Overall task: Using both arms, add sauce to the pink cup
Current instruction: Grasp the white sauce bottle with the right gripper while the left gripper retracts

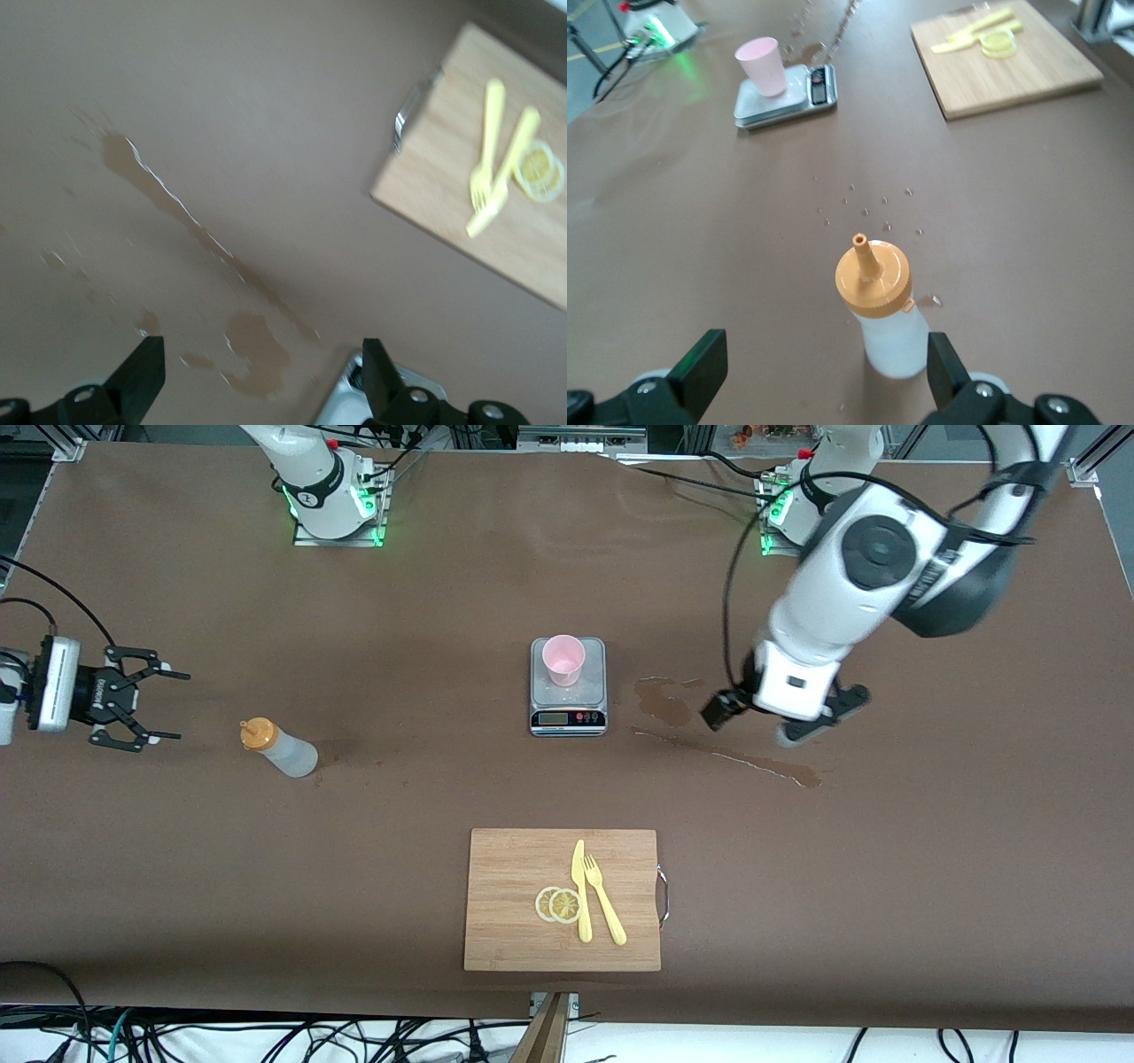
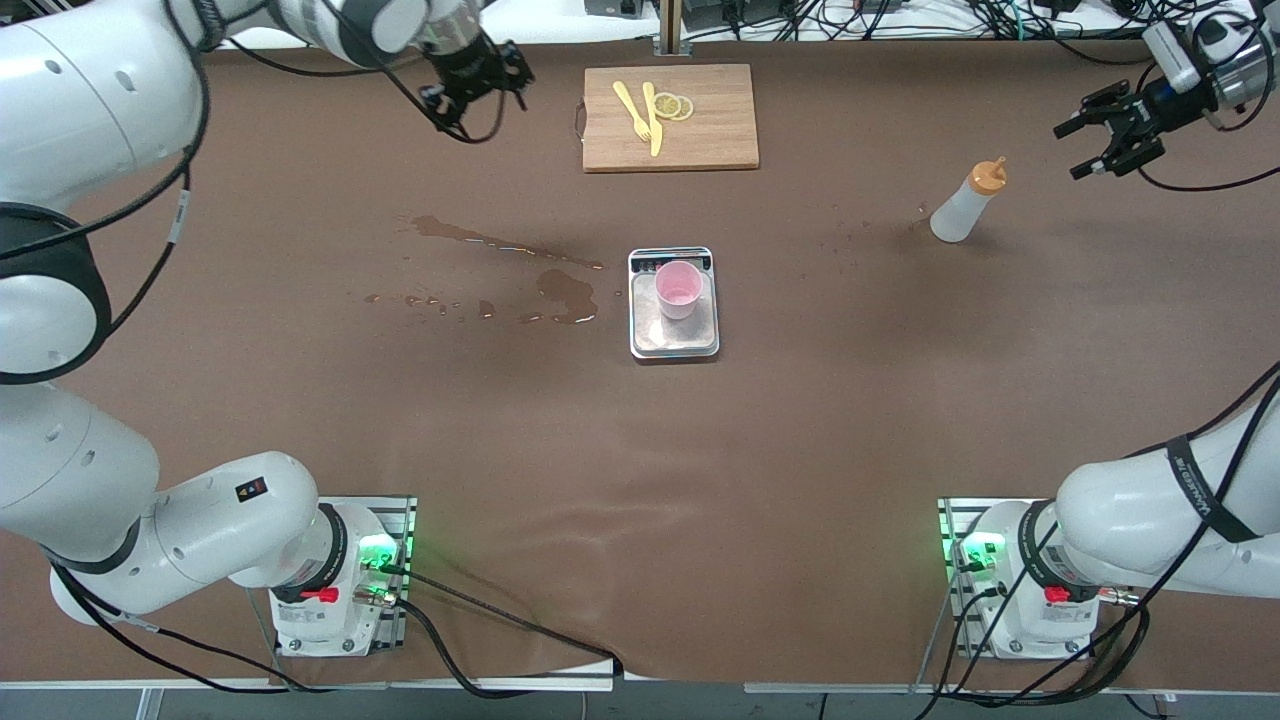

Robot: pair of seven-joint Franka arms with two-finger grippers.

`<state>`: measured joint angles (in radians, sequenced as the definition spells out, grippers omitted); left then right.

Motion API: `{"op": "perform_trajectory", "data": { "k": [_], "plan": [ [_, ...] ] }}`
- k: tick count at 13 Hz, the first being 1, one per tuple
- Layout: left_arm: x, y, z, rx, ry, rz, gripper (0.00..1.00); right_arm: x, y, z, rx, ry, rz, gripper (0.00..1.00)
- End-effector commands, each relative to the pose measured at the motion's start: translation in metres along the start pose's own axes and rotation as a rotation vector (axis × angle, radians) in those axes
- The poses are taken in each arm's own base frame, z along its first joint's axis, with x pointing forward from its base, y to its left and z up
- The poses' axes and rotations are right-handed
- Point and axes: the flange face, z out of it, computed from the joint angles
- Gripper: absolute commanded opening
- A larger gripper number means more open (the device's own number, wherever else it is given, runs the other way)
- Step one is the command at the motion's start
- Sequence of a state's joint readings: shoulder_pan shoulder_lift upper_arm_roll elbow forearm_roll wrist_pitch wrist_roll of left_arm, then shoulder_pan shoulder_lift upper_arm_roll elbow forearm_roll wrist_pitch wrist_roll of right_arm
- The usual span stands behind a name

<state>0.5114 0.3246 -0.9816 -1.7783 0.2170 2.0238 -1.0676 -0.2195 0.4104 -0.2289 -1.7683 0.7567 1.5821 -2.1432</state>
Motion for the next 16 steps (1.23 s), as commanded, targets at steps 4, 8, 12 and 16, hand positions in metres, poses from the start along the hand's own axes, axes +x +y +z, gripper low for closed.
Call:
{"op": "perform_trajectory", "data": {
  "k": [4, 8, 12, 16],
  "plan": [
    [0.119, -0.105, -0.024, 0.002, 0.042, 0.009, 0.99, -0.073, 0.008, 0.049, 0.002, 0.282, -0.227, 1.00],
    [0.154, -0.146, -0.027, 0.017, 0.058, 0.025, 0.99, -0.110, 0.011, 0.079, 0.008, 0.346, -0.292, 1.00],
    [0.152, -0.152, -0.041, 0.037, 0.081, 0.023, 0.99, -0.129, 0.019, 0.092, -0.001, 0.367, -0.320, 1.00],
    [0.107, -0.135, -0.072, 0.094, 0.036, 0.104, 0.99, -0.133, 0.030, 0.109, -0.024, 0.400, -0.336, 1.00]
  ]
}}
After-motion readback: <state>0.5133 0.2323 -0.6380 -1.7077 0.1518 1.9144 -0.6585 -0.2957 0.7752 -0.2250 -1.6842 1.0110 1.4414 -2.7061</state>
